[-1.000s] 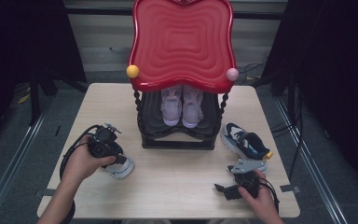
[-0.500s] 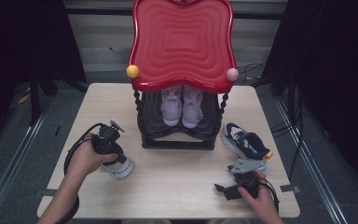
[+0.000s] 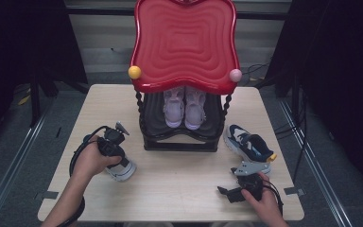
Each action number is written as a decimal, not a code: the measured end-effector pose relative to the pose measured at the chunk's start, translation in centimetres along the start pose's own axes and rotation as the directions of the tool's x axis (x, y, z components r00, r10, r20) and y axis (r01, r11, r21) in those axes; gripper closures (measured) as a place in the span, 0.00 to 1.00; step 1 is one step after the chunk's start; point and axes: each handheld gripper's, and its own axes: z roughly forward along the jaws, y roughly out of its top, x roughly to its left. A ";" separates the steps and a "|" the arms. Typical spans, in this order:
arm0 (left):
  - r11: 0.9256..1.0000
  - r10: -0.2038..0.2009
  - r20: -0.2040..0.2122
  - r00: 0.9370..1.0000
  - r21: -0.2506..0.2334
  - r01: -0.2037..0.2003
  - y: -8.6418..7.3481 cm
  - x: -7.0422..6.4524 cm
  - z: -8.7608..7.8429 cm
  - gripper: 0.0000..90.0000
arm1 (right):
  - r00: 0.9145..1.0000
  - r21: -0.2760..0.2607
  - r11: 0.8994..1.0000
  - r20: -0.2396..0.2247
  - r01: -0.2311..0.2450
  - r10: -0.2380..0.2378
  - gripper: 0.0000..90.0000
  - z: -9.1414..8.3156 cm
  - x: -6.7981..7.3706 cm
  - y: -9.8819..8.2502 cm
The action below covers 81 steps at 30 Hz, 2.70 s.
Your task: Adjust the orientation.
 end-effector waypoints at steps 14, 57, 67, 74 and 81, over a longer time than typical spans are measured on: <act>1.000 -0.002 -0.006 1.000 0.031 0.003 0.2 -0.2 0.3 0.73 | 1.000 0.000 1.000 0.000 0.000 0.000 0.12 0.0 0.0 0.0; 0.983 0.167 0.008 0.986 0.071 -0.167 1.4 -2.8 -5.6 0.81 | 1.000 -0.001 1.000 0.000 -0.003 0.003 0.12 0.0 0.0 0.0; 0.979 0.200 0.012 0.980 0.049 -0.200 2.3 -3.4 -8.2 0.81 | 1.000 -0.003 1.000 0.001 -0.001 0.001 0.12 0.0 0.0 0.0; 0.974 0.219 0.008 0.976 0.056 -0.220 2.9 -3.9 -10.2 0.81 | 1.000 -0.002 1.000 0.000 -0.003 0.003 0.12 0.0 0.0 0.0; 0.969 0.239 0.011 0.971 0.056 -0.239 3.7 -4.5 -12.1 0.80 | 1.000 -0.002 1.000 0.000 -0.002 0.002 0.12 0.0 0.0 0.0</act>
